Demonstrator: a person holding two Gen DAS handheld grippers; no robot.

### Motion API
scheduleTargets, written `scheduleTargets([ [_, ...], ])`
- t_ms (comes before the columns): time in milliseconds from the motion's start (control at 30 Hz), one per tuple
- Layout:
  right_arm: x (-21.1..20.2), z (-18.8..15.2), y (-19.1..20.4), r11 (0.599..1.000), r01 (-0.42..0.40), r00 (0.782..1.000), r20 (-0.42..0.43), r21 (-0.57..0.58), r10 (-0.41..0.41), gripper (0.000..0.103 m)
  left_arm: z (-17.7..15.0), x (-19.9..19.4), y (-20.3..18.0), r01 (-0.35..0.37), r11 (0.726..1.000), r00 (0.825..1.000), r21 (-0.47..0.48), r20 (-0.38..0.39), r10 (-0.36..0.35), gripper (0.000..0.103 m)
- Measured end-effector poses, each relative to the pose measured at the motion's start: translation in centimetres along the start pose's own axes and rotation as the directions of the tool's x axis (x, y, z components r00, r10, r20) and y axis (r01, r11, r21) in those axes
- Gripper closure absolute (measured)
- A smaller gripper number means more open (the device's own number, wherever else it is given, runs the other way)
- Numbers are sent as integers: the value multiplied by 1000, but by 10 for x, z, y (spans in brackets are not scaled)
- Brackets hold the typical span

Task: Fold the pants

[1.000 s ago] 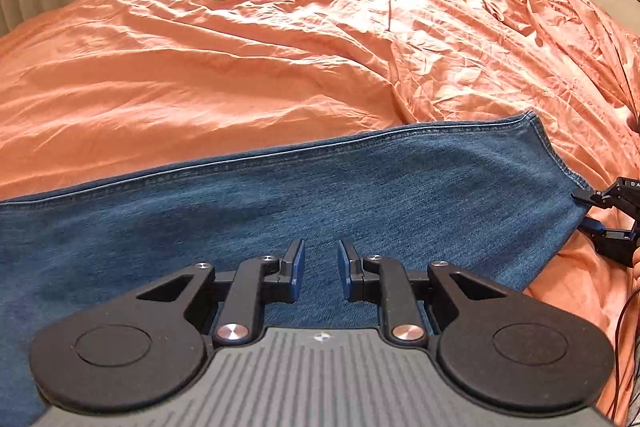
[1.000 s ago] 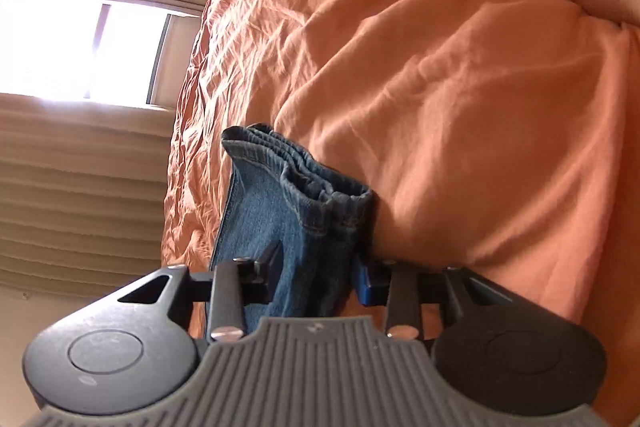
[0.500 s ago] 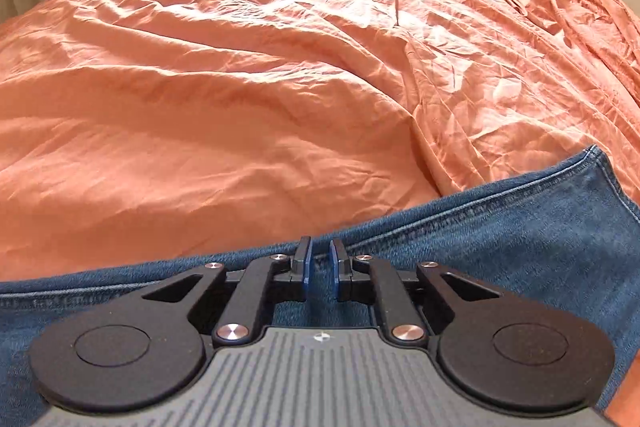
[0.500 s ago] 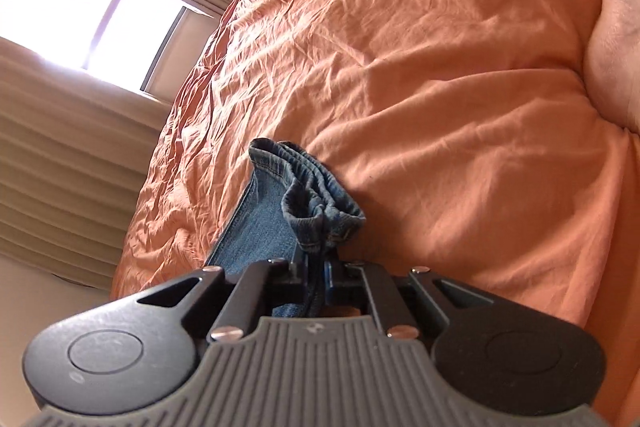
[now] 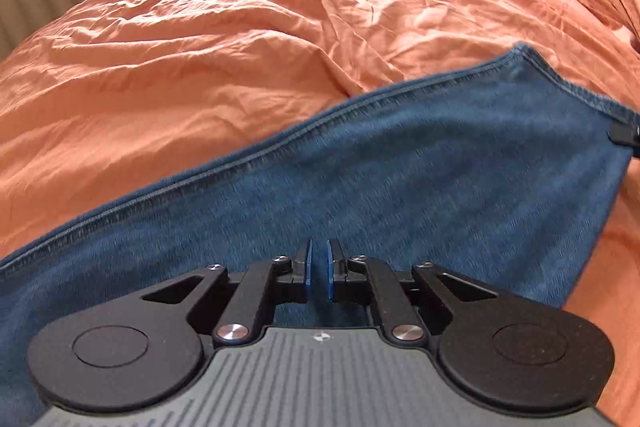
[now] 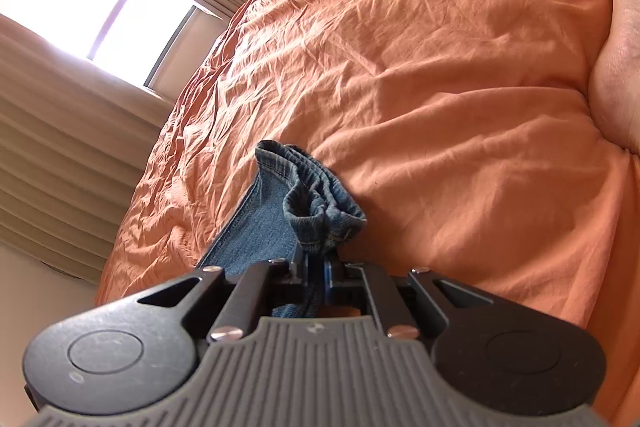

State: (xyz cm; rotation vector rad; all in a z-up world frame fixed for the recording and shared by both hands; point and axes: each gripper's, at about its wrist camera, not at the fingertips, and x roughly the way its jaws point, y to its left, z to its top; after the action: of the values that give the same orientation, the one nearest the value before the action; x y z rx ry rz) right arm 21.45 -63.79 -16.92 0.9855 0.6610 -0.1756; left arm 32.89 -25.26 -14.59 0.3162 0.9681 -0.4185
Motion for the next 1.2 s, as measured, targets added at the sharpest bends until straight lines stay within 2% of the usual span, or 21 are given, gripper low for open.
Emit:
scheduleTargets([
  [133,-3,-1,4,1000,-6,1000,16,-17,7,101,-26,-17,-11,37,999,999,-36,-27,-38,98],
  [300,-13,-3,15,999,-21,999,41,-42,22,101,-54,-38,-20,109,988,993,-109,-25,-112,99],
  [400,-21,-6,28,997,-28,997,67,-70,33,102,-65,-49,-22,140,984,990,-112,-14,-143,99],
  [500,-32,-8,55,991,-21,994,99,-130,34,102,-72,-70,-13,203,973,979,-112,18,-203,97],
  [633,-50,-19,108,968,-48,986,145,-247,86,102,-80,-106,9,199,973,979,-117,78,-191,97],
  [733,-65,-39,150,933,-90,977,153,-348,151,102,-88,-133,36,192,970,977,-146,127,-174,97],
  [833,-75,-68,198,878,-133,967,134,-460,217,102,-97,-154,65,159,971,976,-178,175,-128,97],
  [1000,-82,-127,267,752,-181,951,83,-634,299,102,-119,-179,113,121,958,975,-261,211,-66,97],
  [1100,-74,-161,296,693,-216,944,34,-688,327,102,-132,-186,140,116,942,973,-316,227,-43,97],
  [1200,-53,-199,317,654,-268,939,-39,-707,343,102,-143,-188,163,128,919,969,-373,244,-36,97],
])
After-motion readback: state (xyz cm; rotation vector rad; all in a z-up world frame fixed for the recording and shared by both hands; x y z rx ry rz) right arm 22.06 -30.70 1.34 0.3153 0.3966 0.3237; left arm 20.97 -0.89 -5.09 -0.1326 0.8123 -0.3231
